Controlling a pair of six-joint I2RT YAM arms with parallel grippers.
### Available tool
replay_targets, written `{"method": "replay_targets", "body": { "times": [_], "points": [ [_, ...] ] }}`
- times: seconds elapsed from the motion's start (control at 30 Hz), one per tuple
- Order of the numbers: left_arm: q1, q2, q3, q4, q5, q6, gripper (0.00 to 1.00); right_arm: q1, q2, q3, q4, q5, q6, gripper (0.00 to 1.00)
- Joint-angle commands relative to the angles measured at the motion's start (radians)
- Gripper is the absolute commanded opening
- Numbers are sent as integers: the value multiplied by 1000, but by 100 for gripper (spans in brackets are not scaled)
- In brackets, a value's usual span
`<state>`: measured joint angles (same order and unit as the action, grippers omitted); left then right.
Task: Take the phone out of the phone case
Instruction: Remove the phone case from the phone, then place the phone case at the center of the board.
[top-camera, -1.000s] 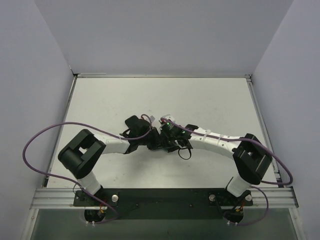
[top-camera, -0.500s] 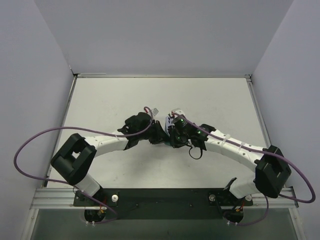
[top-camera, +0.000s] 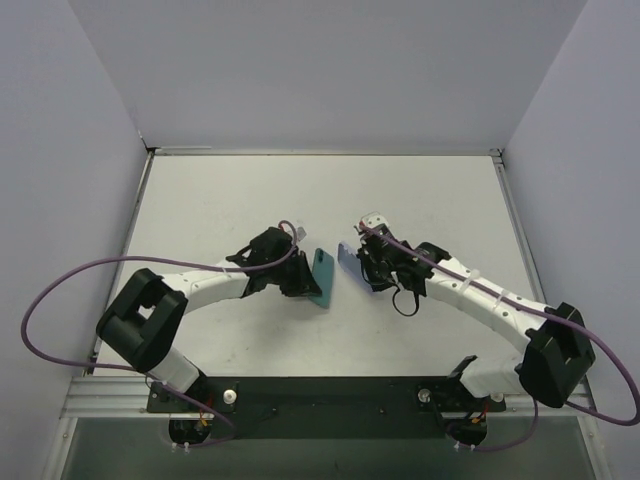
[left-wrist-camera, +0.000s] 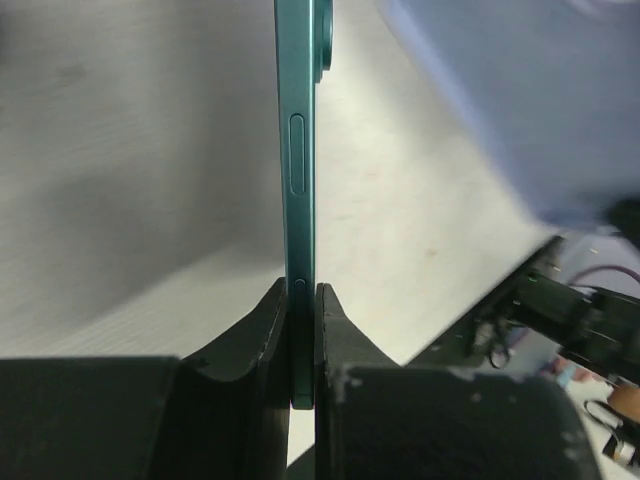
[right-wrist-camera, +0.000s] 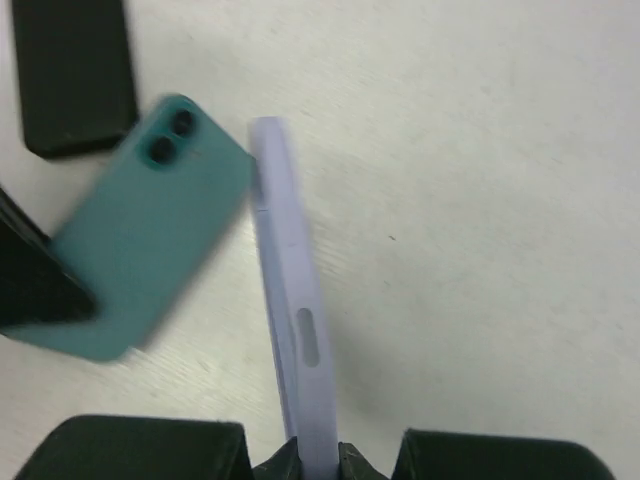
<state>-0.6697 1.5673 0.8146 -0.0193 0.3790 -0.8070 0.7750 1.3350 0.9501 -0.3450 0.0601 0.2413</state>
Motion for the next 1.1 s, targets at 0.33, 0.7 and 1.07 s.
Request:
{"method": "replay_targets", "body": {
  "times": [0.33,0.7,1.07],
  "points": [
    [79,-29,14,-39,-19,46,0,-318,-227,-134,18,13,186,0],
    [39,146,132,154,133,-30,0,-919,-123,-321,457,-504,434,0],
    [-73,367,331,260,135,-101,0,-1051,-77,-211,144,-258,368,87]
  ]
}}
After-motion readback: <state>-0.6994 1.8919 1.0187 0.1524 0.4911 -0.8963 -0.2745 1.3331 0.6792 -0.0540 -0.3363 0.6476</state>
